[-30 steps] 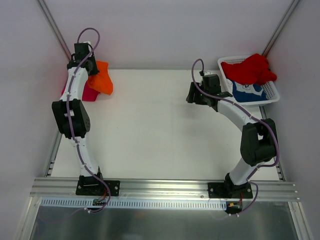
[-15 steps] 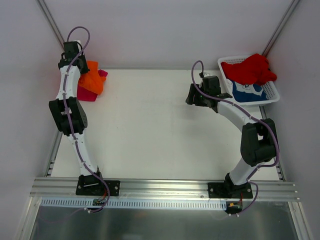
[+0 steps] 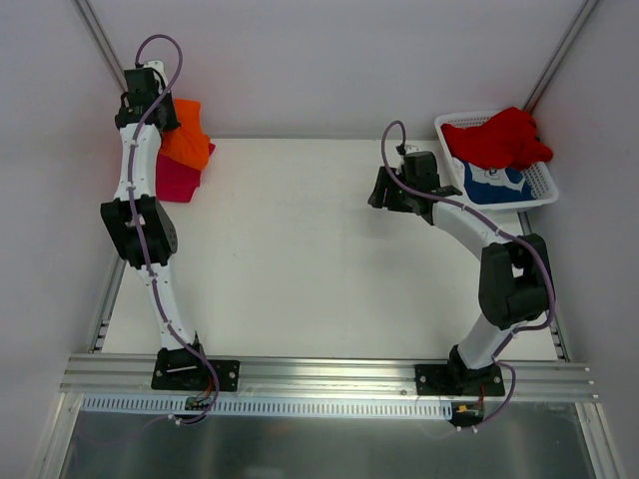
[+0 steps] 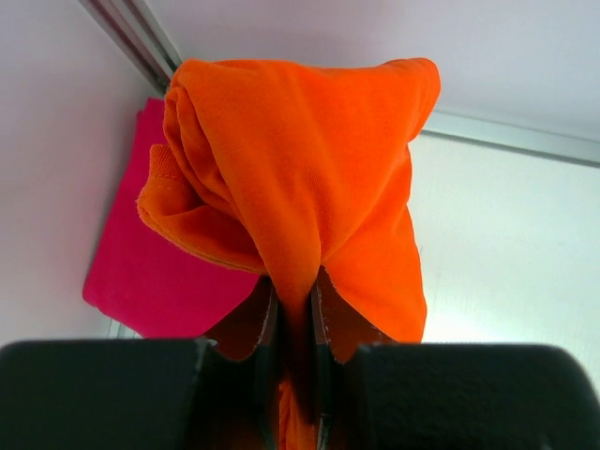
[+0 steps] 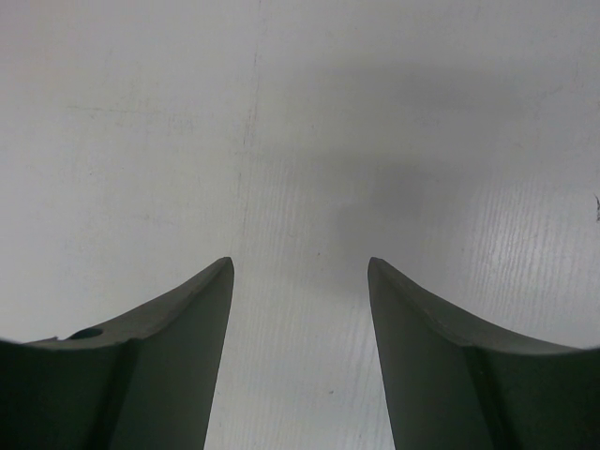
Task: Fold and stack the t-shirts
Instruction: Neatly place the folded tshirt to the corner
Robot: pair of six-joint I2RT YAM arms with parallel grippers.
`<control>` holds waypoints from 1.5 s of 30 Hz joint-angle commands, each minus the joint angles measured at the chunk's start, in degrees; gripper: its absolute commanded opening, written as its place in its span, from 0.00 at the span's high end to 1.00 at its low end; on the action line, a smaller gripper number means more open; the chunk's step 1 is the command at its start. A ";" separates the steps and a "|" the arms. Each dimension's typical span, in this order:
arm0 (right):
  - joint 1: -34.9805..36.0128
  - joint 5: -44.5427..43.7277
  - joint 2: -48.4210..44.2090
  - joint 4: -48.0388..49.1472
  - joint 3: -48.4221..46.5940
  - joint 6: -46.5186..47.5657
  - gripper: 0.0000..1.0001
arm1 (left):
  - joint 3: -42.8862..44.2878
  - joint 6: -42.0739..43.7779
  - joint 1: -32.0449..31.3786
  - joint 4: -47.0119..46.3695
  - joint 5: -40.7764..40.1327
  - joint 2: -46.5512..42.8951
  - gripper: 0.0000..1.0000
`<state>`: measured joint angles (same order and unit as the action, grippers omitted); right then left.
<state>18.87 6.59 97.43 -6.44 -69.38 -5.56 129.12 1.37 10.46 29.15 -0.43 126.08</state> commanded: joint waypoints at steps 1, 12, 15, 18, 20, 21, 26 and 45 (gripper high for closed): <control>0.11 1.23 0.13 1.69 -1.37 -0.59 0.37 | 5.52 1.80 0.00 -3.22 0.78 1.70 1.00; 0.55 2.64 0.13 1.87 -1.37 -0.68 0.37 | 4.74 1.36 4.74 -3.57 -1.51 8.92 1.00; 0.64 3.16 -0.30 1.87 -1.54 -1.03 0.37 | 3.51 0.48 6.24 -3.66 -1.59 9.97 1.00; 0.64 3.34 -1.53 1.78 -1.02 -1.20 0.37 | 3.07 0.13 7.99 -3.83 -2.21 11.02 1.00; 0.64 3.43 -2.06 1.78 -0.49 -1.29 0.37 | 3.16 0.04 8.79 -3.92 -2.47 11.55 1.00; 0.64 3.60 -2.33 1.78 -0.31 -1.29 0.37 | 3.42 0.04 9.05 -4.18 -3.00 11.55 1.00; 0.73 4.48 -2.42 1.78 0.21 -1.47 0.37 | 6.14 0.92 10.28 -4.62 -2.65 13.05 1.00; 2.75 5.63 -0.04 3.01 -0.58 -2.26 0.37 | 7.81 -0.40 10.20 -4.54 -3.18 12.44 0.01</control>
<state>21.06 11.00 97.89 -5.82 -69.38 -6.94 134.82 1.89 20.69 25.54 -2.31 141.53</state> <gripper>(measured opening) 0.628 0.986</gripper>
